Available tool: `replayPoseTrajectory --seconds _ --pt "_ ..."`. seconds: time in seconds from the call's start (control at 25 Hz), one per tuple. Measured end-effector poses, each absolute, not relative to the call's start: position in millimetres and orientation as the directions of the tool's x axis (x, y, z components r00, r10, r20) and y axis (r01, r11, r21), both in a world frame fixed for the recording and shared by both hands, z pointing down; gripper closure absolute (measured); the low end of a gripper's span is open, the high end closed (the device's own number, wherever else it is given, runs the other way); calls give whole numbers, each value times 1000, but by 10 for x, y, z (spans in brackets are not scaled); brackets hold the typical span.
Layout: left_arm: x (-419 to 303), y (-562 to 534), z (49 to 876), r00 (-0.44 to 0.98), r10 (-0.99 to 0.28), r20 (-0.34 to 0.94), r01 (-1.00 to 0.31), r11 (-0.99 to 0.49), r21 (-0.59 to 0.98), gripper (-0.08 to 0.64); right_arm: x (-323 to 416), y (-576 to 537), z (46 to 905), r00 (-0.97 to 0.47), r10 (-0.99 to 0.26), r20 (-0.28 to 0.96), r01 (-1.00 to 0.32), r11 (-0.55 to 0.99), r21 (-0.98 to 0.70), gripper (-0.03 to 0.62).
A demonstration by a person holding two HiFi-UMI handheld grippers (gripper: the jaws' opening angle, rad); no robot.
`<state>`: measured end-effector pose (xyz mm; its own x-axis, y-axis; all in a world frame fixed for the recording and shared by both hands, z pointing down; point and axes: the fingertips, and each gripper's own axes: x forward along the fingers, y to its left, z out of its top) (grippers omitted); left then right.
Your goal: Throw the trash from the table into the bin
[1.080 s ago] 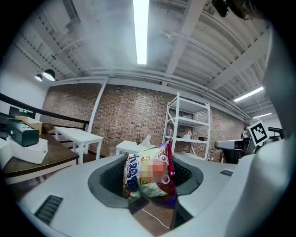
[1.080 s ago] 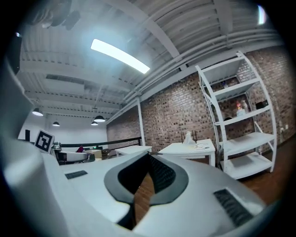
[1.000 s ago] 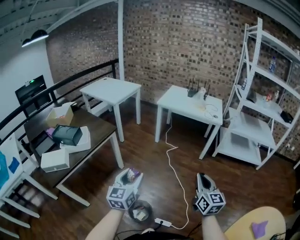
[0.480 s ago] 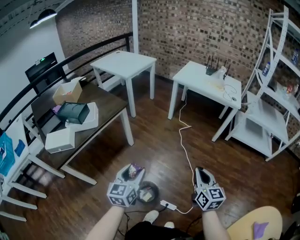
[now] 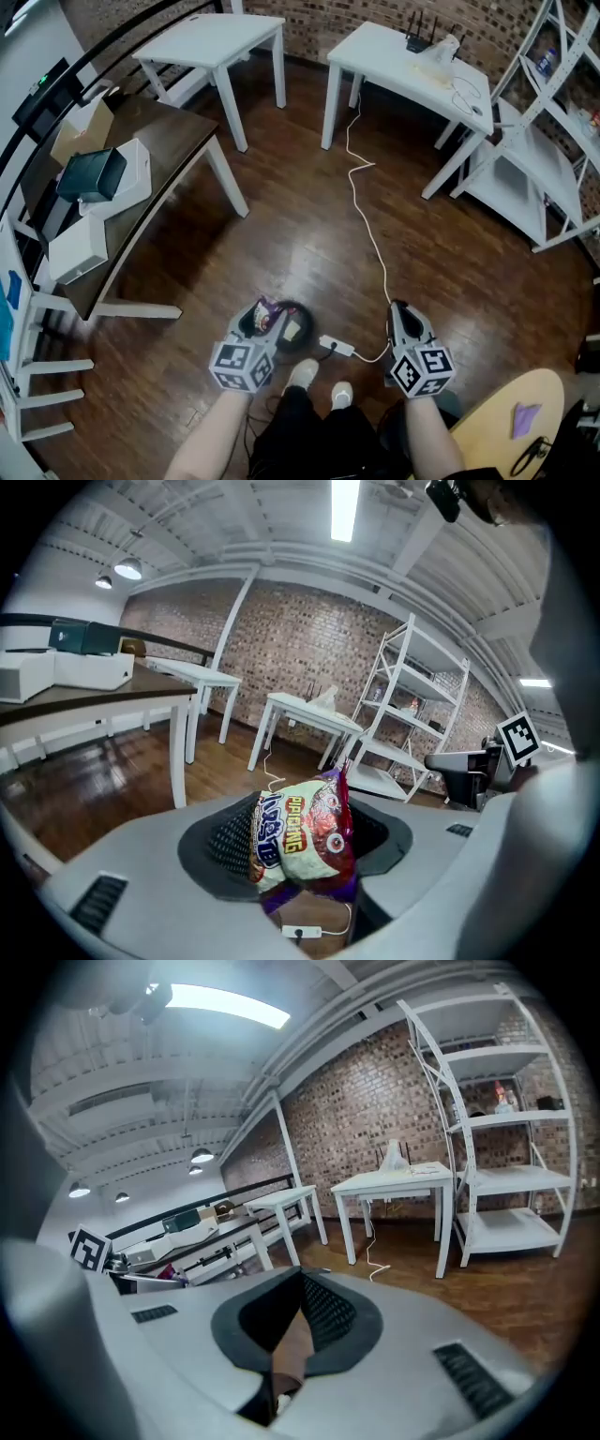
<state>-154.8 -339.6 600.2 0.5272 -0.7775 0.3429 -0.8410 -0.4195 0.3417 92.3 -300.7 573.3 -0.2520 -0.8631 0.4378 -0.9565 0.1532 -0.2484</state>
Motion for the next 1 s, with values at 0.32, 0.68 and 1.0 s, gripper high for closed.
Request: replayPoseTrajectory --seconds 0.32,0.68,1.0 --pt "-1439 -3254 6940 529 -711 464 -842 -370 392 327 776 -2801 6397 -281 -775 567 -952 152 -264 588" --pt "-1428 -3199 7447 480 -685 548 -871 -298 391 315 751 -2607 6650 -296 -717 631 -951 157 -267 589" --pt "-1534 -3273 7432 480 -705 522 -863 -274 424 213 654 -2676 6677 -301 -714 632 -949 161 -271 588"
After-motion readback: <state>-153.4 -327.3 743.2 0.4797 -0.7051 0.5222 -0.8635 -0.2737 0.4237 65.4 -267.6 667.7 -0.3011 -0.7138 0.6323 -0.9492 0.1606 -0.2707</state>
